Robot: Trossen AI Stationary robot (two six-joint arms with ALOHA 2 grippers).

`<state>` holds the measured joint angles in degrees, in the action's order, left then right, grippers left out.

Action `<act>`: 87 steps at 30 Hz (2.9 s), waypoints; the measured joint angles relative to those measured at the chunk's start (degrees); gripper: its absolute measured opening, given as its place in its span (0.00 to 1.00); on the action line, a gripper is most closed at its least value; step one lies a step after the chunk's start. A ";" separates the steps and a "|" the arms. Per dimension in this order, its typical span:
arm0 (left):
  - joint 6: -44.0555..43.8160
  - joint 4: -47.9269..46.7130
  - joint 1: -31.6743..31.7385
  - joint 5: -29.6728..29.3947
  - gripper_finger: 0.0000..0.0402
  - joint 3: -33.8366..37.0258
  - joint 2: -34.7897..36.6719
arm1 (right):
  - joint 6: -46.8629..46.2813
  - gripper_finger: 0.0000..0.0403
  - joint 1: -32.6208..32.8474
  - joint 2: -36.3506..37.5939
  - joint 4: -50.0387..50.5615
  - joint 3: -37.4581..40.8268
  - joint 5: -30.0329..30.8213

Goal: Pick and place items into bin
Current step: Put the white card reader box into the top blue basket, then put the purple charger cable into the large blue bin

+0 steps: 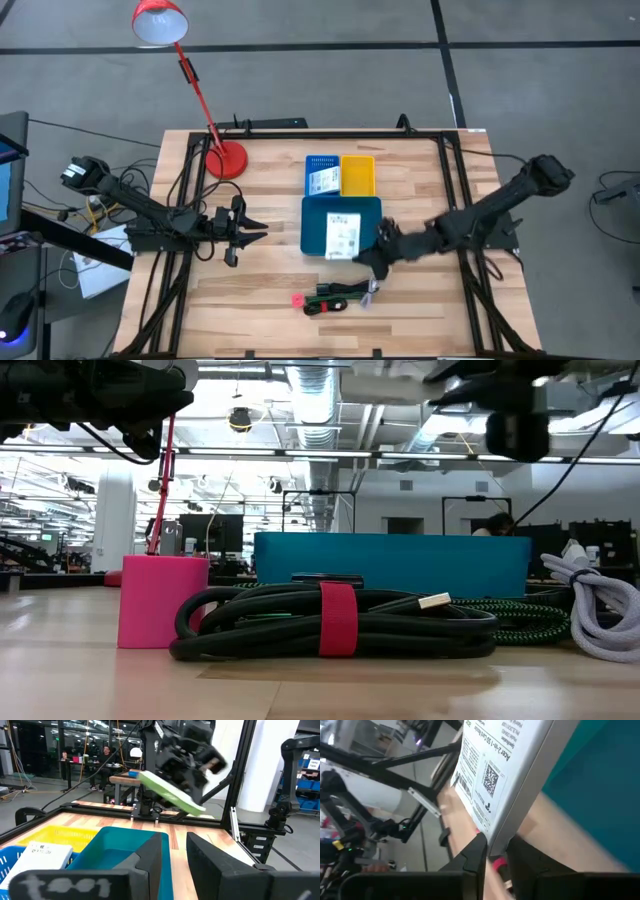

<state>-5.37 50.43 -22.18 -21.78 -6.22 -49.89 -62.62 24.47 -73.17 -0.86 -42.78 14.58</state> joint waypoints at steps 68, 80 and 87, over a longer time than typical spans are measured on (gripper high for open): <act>-0.44 -2.19 -0.01 0.00 0.19 0.00 0.02 | 32.75 0.31 -51.13 -30.20 30.50 -28.39 -37.81; -0.39 -3.63 0.00 0.02 0.19 0.00 0.00 | 40.40 0.38 -47.48 -25.39 33.06 -29.24 -42.79; -1.30 -5.14 0.00 0.02 0.19 0.00 0.02 | 49.04 0.36 -35.26 -13.02 35.53 -29.27 -37.83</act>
<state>-6.66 45.30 -22.18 -21.76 -6.22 -49.87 -13.58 -10.79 -86.19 34.67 -72.05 -23.25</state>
